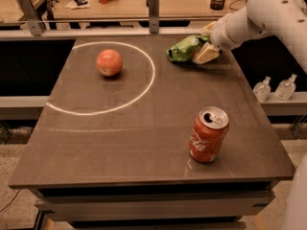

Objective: Move green rice chip bag near coke can

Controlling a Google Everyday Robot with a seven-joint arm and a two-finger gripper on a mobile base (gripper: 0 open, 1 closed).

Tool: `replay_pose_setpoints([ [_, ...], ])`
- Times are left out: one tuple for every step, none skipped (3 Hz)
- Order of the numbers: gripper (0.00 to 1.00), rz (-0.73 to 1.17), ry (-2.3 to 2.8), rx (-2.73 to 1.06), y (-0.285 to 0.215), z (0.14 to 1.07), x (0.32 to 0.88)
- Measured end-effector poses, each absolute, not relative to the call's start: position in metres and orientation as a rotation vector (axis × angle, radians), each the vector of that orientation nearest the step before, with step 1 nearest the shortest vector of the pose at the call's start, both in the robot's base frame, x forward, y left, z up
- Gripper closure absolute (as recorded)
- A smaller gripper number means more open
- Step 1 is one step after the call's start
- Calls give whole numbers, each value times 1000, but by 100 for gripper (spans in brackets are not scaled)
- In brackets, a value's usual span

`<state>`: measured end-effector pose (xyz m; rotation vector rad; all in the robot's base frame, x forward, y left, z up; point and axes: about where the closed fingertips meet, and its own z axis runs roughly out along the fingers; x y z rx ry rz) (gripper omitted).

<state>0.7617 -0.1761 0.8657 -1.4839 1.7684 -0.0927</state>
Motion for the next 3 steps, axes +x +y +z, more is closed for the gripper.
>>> replay_pose_setpoints([
  [62, -79, 1761, -1492, -176, 864, 761],
  [85, -20, 1757, -1482, -179, 879, 746],
  [100, 29, 1755, -1438, -188, 917, 719],
])
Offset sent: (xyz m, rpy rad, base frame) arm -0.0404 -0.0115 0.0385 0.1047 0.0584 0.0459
